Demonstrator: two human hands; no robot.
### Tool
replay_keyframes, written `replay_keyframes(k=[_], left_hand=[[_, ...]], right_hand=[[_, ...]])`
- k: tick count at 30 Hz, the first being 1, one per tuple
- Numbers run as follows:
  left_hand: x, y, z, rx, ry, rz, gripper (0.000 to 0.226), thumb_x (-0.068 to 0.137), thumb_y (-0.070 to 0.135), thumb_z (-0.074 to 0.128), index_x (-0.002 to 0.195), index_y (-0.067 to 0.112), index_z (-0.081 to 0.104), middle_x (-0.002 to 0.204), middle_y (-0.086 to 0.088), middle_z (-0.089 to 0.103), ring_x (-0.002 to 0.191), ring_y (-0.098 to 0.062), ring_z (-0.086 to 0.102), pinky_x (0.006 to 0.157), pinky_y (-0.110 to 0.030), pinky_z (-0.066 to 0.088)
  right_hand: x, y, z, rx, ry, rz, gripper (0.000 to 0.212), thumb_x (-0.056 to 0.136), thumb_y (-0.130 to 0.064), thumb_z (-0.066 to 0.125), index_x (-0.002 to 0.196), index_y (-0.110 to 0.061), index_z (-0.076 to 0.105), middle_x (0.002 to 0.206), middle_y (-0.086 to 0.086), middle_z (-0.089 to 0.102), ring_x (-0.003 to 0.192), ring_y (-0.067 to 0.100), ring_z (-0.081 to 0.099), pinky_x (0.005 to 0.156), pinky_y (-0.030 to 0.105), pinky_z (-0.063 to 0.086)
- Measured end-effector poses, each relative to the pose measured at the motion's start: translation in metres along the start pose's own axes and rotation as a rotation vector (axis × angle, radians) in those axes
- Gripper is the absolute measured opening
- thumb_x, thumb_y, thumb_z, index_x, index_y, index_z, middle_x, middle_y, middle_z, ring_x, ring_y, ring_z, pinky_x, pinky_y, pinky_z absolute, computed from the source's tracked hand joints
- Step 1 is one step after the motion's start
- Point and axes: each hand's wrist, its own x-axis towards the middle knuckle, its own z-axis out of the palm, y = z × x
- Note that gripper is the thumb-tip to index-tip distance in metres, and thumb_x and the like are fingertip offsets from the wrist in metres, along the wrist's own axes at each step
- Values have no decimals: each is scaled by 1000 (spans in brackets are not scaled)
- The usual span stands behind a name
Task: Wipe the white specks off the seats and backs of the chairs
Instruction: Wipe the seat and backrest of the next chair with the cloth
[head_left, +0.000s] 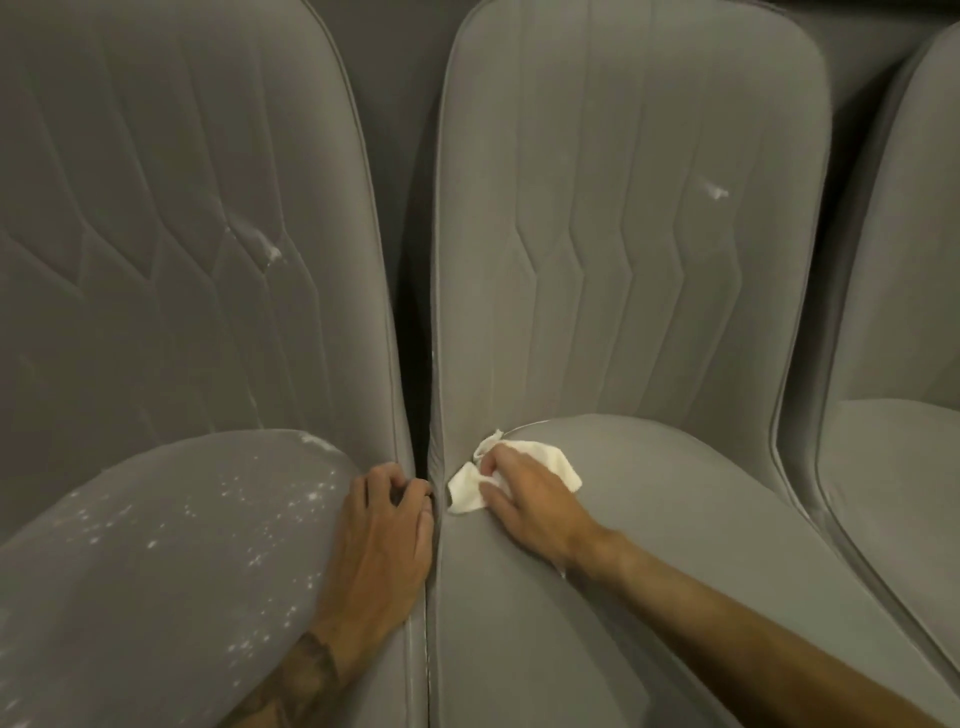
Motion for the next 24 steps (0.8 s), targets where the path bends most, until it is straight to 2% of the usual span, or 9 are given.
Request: replay_keyframes(k=[2, 5, 7, 10, 12, 15, 19, 22, 24], left_hand=[[0, 2, -4, 6, -21, 19, 29, 100, 30, 41, 97, 18, 67, 103, -4, 50, 86, -17, 47, 72, -27, 45], [4, 7, -10, 44, -26, 9, 39, 99, 36, 35, 101, 18, 69, 104, -7, 54, 85, -20, 51, 72, -31, 46], [14, 15, -15, 64, 16, 27, 38, 97, 37, 39, 110, 15, 67, 110, -9, 54, 92, -23, 52, 78, -35, 46], [53, 32, -23, 27, 139, 79, 40, 97, 32, 47, 126, 8, 62, 129, -15, 51, 113, -32, 52, 97, -42, 42], [90, 41, -31, -22, 200, 90, 47, 99, 28, 52, 139, 5, 55, 139, -19, 49, 126, -38, 51, 107, -49, 43], [146, 50, -42, -12, 282, 111, 55, 101, 23, 59, 150, 4, 43, 145, -23, 44, 132, -42, 47, 111, -54, 42], [207, 58, -56, 5, 384, 129, 60, 101, 26, 58, 153, 3, 38, 151, -22, 39, 137, -41, 42, 117, -50, 35], [242, 60, -65, 20, 438, 157, 60, 102, 30, 52, 154, 4, 35, 155, -21, 37, 140, -39, 40, 119, -48, 33], [259, 64, -69, 8, 470, 166, 59, 103, 30, 50, 154, 4, 35, 155, -22, 37, 139, -39, 41, 118, -49, 34]], right_hand=[[-18, 0, 12, -34, -17, -84, 14, 101, -28, 52, 111, -18, 53, 113, -1, 60, 103, 18, 52, 94, 29, 40], [-45, 10, 11, -9, -111, -208, 13, 103, -38, 47, 112, -29, 49, 114, -12, 54, 104, 7, 48, 95, 15, 35], [-37, 20, -3, -5, -73, -196, 14, 103, -33, 48, 112, -23, 52, 113, -8, 55, 104, 12, 48, 96, 23, 38], [-14, 37, -27, -21, 110, -107, 12, 103, -24, 54, 104, -13, 57, 101, -1, 59, 92, 17, 51, 84, 32, 40], [-1, 49, -48, -33, 226, -67, 7, 102, -20, 55, 103, -13, 57, 99, -2, 58, 90, 19, 51, 83, 36, 43], [18, 63, -88, -76, 434, -54, 2, 100, -14, 57, 101, -13, 57, 100, 1, 58, 90, 22, 51, 84, 43, 43], [48, 72, -163, -202, 777, -71, 6, 97, -6, 59, 103, -8, 58, 107, 8, 59, 96, 24, 51, 86, 41, 44], [79, 74, -229, -290, 970, -53, 16, 100, -14, 55, 114, -6, 58, 116, 14, 59, 104, 30, 51, 93, 36, 42], [105, 73, -273, -387, 1039, -54, 22, 102, -21, 52, 120, -8, 56, 120, 14, 58, 107, 31, 51, 95, 35, 38]])
